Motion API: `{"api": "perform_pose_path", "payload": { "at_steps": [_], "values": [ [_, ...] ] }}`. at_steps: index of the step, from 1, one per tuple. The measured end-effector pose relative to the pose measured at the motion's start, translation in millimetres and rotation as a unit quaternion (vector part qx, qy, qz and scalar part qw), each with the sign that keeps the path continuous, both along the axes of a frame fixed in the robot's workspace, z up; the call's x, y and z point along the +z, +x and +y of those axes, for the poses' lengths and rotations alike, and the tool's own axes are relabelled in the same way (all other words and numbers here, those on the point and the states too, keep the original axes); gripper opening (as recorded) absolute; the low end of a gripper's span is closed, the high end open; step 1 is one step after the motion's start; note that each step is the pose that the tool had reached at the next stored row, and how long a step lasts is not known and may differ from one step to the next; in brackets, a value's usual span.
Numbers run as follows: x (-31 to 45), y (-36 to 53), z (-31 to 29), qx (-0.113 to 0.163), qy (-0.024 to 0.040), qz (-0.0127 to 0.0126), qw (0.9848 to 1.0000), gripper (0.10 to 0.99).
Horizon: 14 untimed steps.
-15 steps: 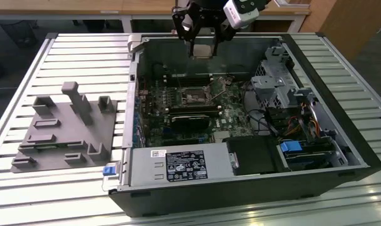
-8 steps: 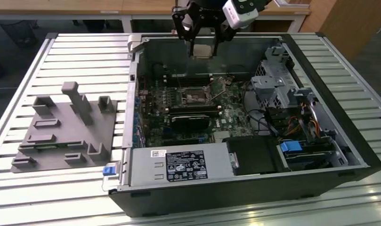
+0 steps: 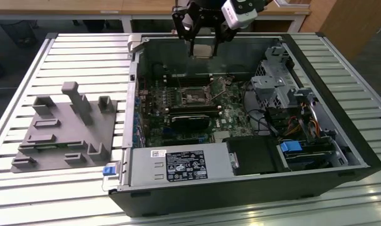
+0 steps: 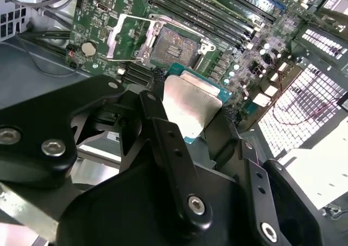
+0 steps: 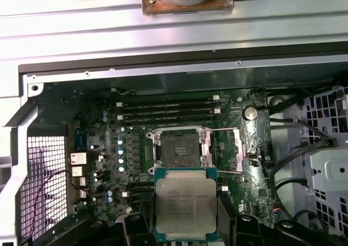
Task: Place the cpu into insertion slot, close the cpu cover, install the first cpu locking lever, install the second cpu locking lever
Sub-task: 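Place the cpu into insertion slot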
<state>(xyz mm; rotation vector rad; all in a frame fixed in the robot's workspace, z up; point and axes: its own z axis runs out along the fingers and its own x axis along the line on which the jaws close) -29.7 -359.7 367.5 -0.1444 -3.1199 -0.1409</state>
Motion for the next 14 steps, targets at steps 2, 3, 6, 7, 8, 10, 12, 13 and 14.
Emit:
{"api": "perform_pose_path", "payload": {
  "at_steps": [2,3,6,7,8,10,12,13,14],
  "values": [
    [0.0,0.0,0.0,-0.005,0.0000,0.0000,1.0000,0.541],
    [0.0,0.0,0.0,-0.007,0.0000,0.0000,1.0000,0.541],
    [-0.1,0.0,0.0,-0.015,0.0000,0.0000,0.9999,0.541],
    [-0.1,0.0,0.0,-0.017,0.0000,0.0000,0.9998,0.541],
    [-0.1,0.0,0.0,-0.021,0.0000,0.0000,0.9998,0.541],
    [-0.2,0.0,0.0,-0.026,0.0000,0.0000,0.9997,0.541],
    [-0.2,0.0,0.0,-0.032,0.0000,0.0000,0.9995,0.541],
    [-0.3,0.0,0.0,-0.034,0.0000,0.0000,0.9994,0.541],
    [-0.3,0.0,0.0,-0.037,0.0000,0.0000,0.9993,0.541]
  ]
}}
